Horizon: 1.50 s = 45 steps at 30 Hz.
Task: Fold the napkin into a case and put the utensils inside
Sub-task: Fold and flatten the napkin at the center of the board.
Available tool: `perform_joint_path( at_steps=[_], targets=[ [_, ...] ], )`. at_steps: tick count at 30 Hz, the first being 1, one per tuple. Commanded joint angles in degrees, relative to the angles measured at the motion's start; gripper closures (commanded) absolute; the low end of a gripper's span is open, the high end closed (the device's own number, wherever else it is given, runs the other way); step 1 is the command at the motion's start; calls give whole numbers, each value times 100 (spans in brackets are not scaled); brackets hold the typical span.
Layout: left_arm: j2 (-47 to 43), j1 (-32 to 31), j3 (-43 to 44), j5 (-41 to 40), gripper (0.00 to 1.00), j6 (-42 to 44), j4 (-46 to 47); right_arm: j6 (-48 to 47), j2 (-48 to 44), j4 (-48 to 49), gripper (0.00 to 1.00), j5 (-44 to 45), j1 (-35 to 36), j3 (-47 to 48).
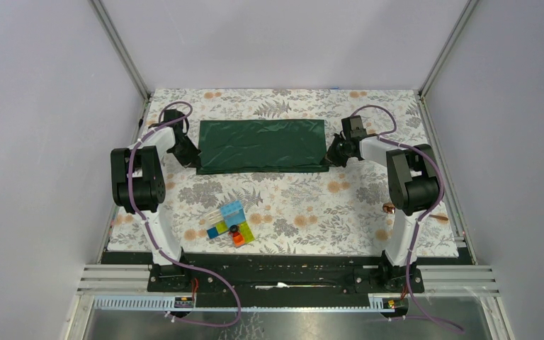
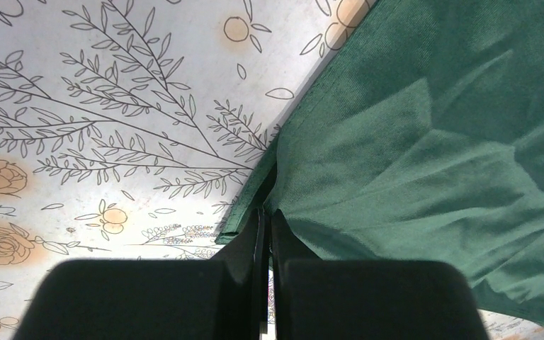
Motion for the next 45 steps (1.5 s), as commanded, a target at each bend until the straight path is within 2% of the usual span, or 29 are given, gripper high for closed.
perform_joint_path(
  at_steps=[1, 6, 17, 38, 42, 45],
  targets=[
    [-85, 8, -90, -63, 100, 58, 117, -103, 66, -114, 96, 241, 36, 209],
    [-103, -14, -136, -89, 100, 67, 118, -101, 111, -112, 91, 227, 39, 248],
    [-188, -27, -122, -161, 88, 97, 77, -98, 124, -115, 82, 201, 41, 263],
    [-703, -37, -110, -545, 77, 242, -37, -150, -53, -227, 76, 271, 45, 318],
    [-964, -36, -171, -547, 74, 289, -142, -191, -144, -399, 69, 354, 39, 371],
    [-1187, -35, -266, -707, 62, 337, -142, -270, -320, -652, 57, 554, 79, 433]
  ],
)
